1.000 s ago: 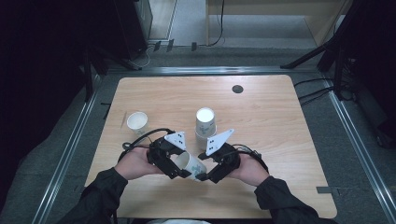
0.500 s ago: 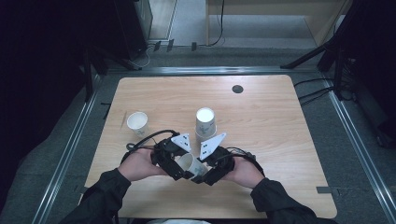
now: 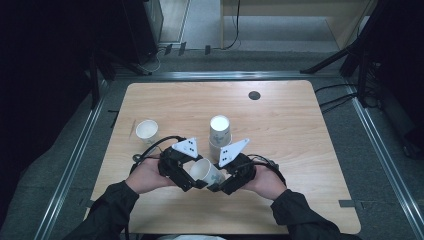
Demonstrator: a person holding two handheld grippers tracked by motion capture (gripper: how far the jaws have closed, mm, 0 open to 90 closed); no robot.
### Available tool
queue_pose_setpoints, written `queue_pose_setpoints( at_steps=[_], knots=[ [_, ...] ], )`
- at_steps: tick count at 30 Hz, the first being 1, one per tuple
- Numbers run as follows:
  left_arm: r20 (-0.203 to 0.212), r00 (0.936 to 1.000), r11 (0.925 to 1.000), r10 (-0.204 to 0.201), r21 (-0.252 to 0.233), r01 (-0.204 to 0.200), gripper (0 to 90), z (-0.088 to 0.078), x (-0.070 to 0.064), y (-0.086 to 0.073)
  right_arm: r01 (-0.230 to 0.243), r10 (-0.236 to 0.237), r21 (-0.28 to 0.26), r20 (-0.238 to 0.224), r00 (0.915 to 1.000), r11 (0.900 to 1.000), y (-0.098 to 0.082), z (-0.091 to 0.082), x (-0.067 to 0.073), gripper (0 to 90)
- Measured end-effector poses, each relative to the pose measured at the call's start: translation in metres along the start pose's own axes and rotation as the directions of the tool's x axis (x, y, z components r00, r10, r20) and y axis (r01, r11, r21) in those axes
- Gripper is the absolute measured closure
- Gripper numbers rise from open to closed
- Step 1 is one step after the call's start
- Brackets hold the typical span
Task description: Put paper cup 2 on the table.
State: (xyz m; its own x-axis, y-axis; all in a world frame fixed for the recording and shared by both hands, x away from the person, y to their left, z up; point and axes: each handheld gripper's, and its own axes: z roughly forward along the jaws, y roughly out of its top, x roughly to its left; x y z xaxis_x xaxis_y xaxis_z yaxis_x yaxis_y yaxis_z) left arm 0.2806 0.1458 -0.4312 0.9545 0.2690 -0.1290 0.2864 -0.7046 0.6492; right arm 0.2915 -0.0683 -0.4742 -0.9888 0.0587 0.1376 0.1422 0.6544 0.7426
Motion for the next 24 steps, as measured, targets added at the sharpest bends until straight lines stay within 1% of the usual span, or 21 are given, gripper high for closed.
queue_pose_setpoints(
  at_steps=[1, 2, 3, 4, 7, 8, 9, 10, 11, 15, 17, 19, 20, 21, 22, 23, 24],
  knots=[
    [0.009, 0.9999, 0.9988, -0.010, -0.047, 0.011, 14.1, -0.005, 0.002, -0.002, -0.005, 0.005, -0.025, 0.003, 1.0000, 1.000, 0.000, -0.005, -0.001, 33.9],
    [0.009, 0.9999, 0.9988, -0.010, -0.047, 0.011, 14.0, -0.005, 0.002, -0.002, -0.005, 0.005, -0.025, 0.003, 1.0000, 1.000, 0.000, -0.005, -0.001, 33.9],
    [0.012, 0.9997, 0.9952, -0.022, -0.095, 0.023, 14.1, -0.009, 0.003, -0.004, -0.008, 0.009, -0.042, 0.006, 0.9999, 0.999, 0.000, -0.009, -0.001, 33.9],
    [0.012, 0.9997, 0.9952, -0.022, -0.095, 0.023, 14.1, -0.009, 0.003, -0.004, -0.008, 0.009, -0.042, 0.006, 0.9999, 0.999, 0.000, -0.009, -0.001, 33.9],
    [0.019, 0.9994, 0.9874, -0.029, -0.155, 0.031, 14.4, -0.014, 0.003, -0.007, -0.017, 0.018, -0.081, 0.009, 0.9998, 0.997, 0.001, -0.018, -0.003, 33.9],
    [0.019, 0.9994, 0.9874, -0.029, -0.155, 0.031, 14.5, -0.014, 0.003, -0.007, -0.017, 0.018, -0.081, 0.009, 0.9998, 0.997, 0.001, -0.018, -0.003, 33.9],
    [0.021, 0.9993, 0.9850, -0.029, -0.169, 0.032, 14.6, -0.016, 0.003, -0.008, -0.022, 0.023, -0.097, 0.009, 0.9997, 0.995, 0.001, -0.021, -0.003, 33.9],
    [0.029, 0.9989, 0.9823, -0.036, -0.183, 0.040, 14.6, -0.016, 0.002, -0.009, -0.022, 0.023, -0.097, 0.009, 0.9997, 0.995, 0.001, -0.021, -0.003, 33.9],
    [0.021, 0.9993, 0.9790, -0.032, -0.201, 0.036, 14.7, -0.016, 0.002, -0.009, -0.023, 0.025, -0.113, 0.008, 0.9997, 0.993, 0.002, -0.024, -0.004, 33.9],
    [0.035, 0.9984, 0.9706, -0.044, -0.235, 0.051, 14.8, -0.016, 0.000, -0.012, -0.030, 0.030, -0.143, 0.001, 0.9995, 0.989, 0.004, -0.028, -0.005, 33.9],
    [0.050, 0.9975, 0.9664, -0.050, -0.250, 0.061, 14.8, -0.015, -0.001, -0.013, -0.030, 0.030, -0.155, -0.006, 0.9995, 0.987, 0.005, -0.029, -0.005, 33.9],
    [0.054, 0.9970, 0.9629, -0.055, -0.261, 0.067, 14.8, -0.014, -0.002, -0.014, -0.034, 0.032, -0.165, -0.016, 0.9994, 0.986, 0.007, -0.029, -0.005, 33.9],
    [0.054, 0.9970, 0.9629, -0.055, -0.261, 0.067, 14.7, -0.014, -0.002, -0.014, -0.034, 0.032, -0.165, -0.016, 0.9994, 0.986, 0.007, -0.029, -0.005, 33.9],
    [0.045, 0.9972, 0.9569, -0.060, -0.282, 0.070, 14.8, -0.014, -0.003, -0.015, -0.034, 0.029, -0.170, -0.030, 0.9991, 0.985, 0.009, -0.027, -0.005, 33.9],
    [0.045, 0.9972, 0.9569, -0.060, -0.282, 0.070, 14.9, -0.014, -0.003, -0.015, -0.034, 0.029, -0.170, -0.030, 0.9991, 0.985, 0.009, -0.027, -0.005, 33.9],
    [0.055, 0.9964, 0.9507, -0.064, -0.300, 0.078, 14.9, -0.014, -0.003, -0.015, -0.036, 0.030, -0.170, -0.037, 0.9989, 0.985, 0.009, -0.027, -0.005, 33.9],
    [0.060, 0.9957, 0.9464, -0.070, -0.312, 0.085, 15.1, -0.015, -0.003, -0.015, -0.032, 0.026, -0.173, -0.039, 0.9989, 0.984, 0.011, -0.025, -0.005, 33.9]
  ],
)
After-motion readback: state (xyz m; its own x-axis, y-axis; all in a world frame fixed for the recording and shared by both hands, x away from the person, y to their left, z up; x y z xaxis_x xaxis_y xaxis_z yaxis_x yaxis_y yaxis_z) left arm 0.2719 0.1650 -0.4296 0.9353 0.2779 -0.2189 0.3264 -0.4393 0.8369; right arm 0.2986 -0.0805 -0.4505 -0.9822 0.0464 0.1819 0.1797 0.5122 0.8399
